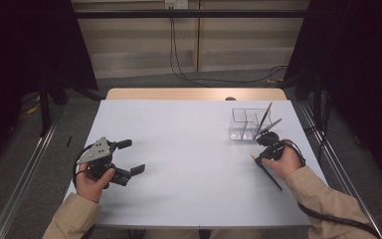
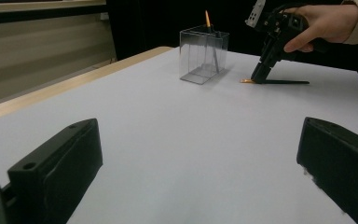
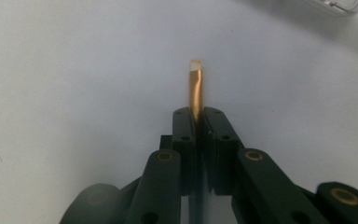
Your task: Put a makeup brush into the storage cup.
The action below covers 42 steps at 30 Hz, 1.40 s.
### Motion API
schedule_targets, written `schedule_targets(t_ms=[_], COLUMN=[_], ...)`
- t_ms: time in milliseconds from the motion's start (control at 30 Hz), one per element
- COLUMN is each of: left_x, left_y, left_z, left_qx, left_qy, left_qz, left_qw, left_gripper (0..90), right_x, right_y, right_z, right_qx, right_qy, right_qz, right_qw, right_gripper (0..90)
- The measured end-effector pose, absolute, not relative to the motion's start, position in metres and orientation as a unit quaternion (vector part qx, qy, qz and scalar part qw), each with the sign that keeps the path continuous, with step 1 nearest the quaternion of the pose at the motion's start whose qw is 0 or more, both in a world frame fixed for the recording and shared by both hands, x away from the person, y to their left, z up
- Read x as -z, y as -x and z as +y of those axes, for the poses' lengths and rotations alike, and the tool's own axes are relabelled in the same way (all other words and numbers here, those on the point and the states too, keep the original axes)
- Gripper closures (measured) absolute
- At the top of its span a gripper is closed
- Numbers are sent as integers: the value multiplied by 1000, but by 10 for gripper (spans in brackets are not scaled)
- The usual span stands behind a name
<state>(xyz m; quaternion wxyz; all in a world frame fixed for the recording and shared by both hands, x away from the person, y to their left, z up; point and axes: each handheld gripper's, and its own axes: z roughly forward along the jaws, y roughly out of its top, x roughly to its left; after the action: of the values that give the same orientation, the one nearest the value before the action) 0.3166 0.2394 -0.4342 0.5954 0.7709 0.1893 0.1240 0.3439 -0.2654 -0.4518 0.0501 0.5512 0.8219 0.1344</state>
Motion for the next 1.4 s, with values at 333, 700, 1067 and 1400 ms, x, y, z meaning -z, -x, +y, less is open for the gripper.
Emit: schedule_targets(t_ms=[333,700,1067,1400], left_x=[434,434,434,434], left_y=[-317,-317,-316,-316], left_z=[239,240,239,240], left_qx=[-123,-125,-125,-127], left_qy=[-771,-771,-772,-773], left_qz=[190,190,190,188], left_qw=[595,595,594,592], left_gripper=[0,0,0,0], right_x=[452,451,450,450], right_y=[-345,-346,-340,-340], right_z=[-265,-265,-267,-265], right_qx=[-132,-128,-126,-116], right_qy=[-553,-547,-543,-536], right_qz=[822,826,829,835], right_qw=[47,41,35,40], right_gripper=[833,816,811,833])
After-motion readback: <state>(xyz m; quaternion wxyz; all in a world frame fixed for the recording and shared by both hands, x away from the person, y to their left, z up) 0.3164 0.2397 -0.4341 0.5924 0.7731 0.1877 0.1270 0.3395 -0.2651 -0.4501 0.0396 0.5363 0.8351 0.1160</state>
